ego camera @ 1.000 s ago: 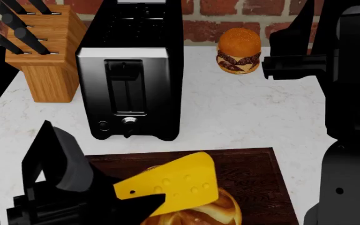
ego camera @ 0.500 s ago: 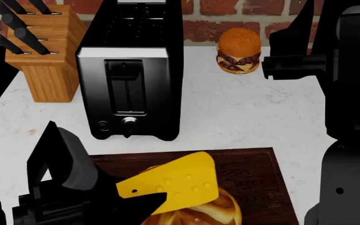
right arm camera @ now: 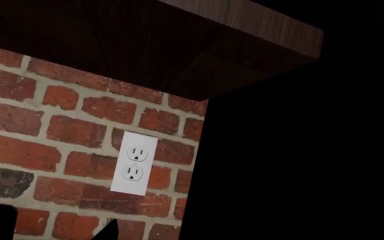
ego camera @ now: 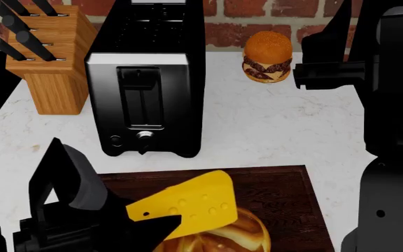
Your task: Pick up the wedge of cheese and place it on the slice of bread to prepare a simple cheese on bread dish.
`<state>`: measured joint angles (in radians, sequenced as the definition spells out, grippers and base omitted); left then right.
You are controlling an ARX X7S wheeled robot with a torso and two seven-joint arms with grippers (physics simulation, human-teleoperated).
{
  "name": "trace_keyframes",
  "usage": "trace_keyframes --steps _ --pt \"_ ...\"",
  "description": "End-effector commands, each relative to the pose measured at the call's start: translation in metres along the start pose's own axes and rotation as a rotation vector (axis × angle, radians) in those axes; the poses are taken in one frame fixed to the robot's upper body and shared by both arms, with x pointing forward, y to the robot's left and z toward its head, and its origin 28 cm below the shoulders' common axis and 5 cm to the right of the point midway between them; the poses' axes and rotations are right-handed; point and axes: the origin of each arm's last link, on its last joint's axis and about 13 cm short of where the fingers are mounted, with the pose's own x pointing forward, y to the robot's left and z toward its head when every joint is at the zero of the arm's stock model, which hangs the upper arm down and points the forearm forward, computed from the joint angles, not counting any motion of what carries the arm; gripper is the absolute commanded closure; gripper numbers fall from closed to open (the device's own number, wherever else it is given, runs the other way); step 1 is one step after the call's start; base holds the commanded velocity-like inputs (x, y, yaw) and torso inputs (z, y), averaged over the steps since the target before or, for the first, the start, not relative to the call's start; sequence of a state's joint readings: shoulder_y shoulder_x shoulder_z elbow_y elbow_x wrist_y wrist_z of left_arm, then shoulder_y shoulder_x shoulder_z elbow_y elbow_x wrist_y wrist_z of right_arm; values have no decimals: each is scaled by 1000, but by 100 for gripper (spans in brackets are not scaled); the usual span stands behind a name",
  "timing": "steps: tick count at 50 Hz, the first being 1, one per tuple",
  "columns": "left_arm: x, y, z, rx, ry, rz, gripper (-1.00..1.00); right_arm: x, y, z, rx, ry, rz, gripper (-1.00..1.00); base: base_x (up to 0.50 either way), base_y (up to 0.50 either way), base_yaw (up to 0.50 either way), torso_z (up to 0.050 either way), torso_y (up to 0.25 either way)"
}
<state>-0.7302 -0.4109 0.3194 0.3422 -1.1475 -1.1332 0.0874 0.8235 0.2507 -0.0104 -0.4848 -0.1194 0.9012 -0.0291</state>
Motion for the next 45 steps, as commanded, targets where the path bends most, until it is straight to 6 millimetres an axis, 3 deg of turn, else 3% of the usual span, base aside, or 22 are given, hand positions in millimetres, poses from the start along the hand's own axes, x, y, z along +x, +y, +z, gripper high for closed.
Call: trace_keyframes --steps 1,25,45 --pt "-3 8 -8 -19 9 29 100 0 -1 1 1 2 -1 -100 0 0 0 0 0" --pt "11 17 -11 -33 5 16 100 0 -1 1 0 0 -2 -100 0 0 0 1 0" --pt "11 18 -15 -36 14 11 100 0 1 -1 -46 10 24 -100 1 0 -1 0 0"
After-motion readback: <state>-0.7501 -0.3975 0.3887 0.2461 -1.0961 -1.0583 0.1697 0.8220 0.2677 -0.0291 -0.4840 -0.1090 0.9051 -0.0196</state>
